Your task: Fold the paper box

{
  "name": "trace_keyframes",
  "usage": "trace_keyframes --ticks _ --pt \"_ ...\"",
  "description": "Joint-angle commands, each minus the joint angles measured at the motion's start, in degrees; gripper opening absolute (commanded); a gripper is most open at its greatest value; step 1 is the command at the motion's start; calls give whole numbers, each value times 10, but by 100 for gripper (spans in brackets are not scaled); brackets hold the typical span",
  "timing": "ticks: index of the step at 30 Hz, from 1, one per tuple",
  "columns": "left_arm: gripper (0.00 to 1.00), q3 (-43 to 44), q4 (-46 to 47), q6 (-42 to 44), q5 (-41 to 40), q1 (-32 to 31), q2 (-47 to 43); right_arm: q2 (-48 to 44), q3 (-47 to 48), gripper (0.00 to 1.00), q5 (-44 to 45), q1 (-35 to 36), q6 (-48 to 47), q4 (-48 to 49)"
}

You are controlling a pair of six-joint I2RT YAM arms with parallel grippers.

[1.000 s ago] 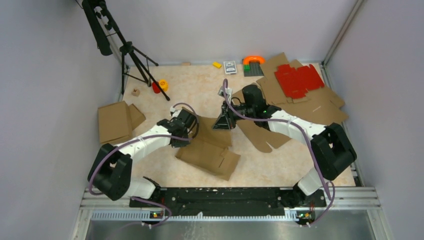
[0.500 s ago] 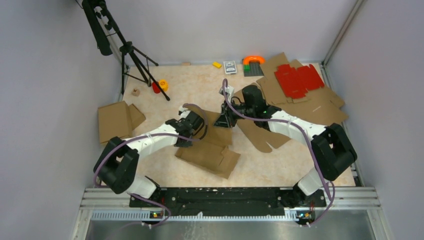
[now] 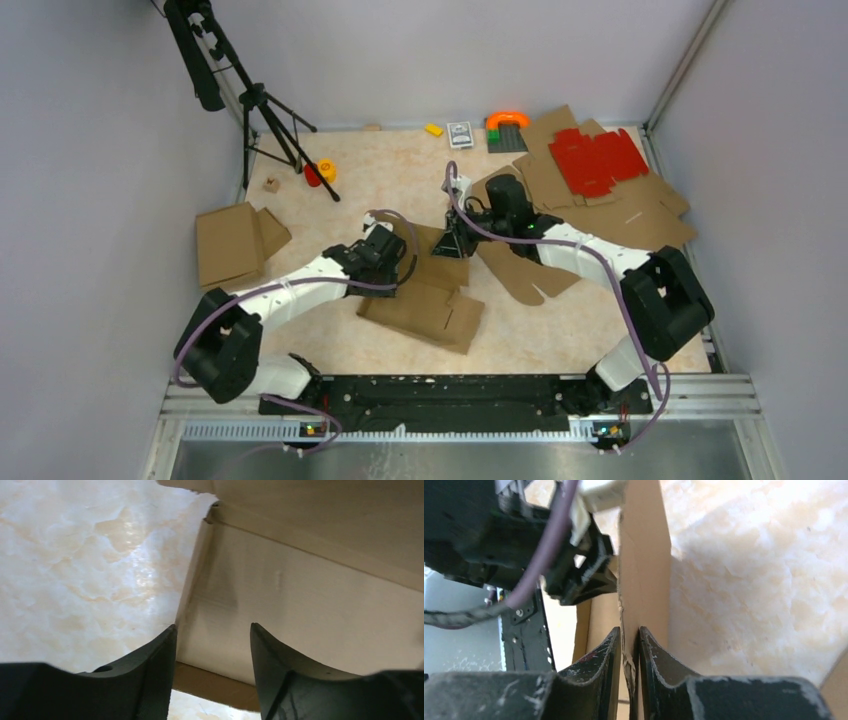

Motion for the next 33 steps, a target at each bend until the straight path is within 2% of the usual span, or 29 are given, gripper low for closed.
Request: trace_keyframes --ticks 1,5,7,13,16,18,23,25,28,33 --pt "58 -5 93 8 130 28 -40 12 -17 18 -4 4 -2 -14" --pt "63 -30 108 34 220 88 -68 13 -18 18 4 3 -8 -15" --pt "63 -35 98 40 232 107 -67 13 -18 19 5 2 -9 -15" --pt "64 -39 64 49 208 110 -98 16 -12 18 17 2 -14 -21" --pt "64 -39 54 51 186 112 -141 19 -5 11 21 2 -17 -26" --pt "63 -36 39 49 154 124 -168 19 -1 1 25 2 -18 -28" --pt "63 -32 11 52 110 150 -210 12 27 0 58 -10 -36 -67" --pt "64 -33 13 52 100 153 -216 10 56 0 71 -21 -58 -100" --pt "64 -26 17 58 89 153 -207 10 115 0 102 -25 -138 -175" --pt "65 -30 56 76 72 153 -186 4 146 0 86 -29 -224 -205"
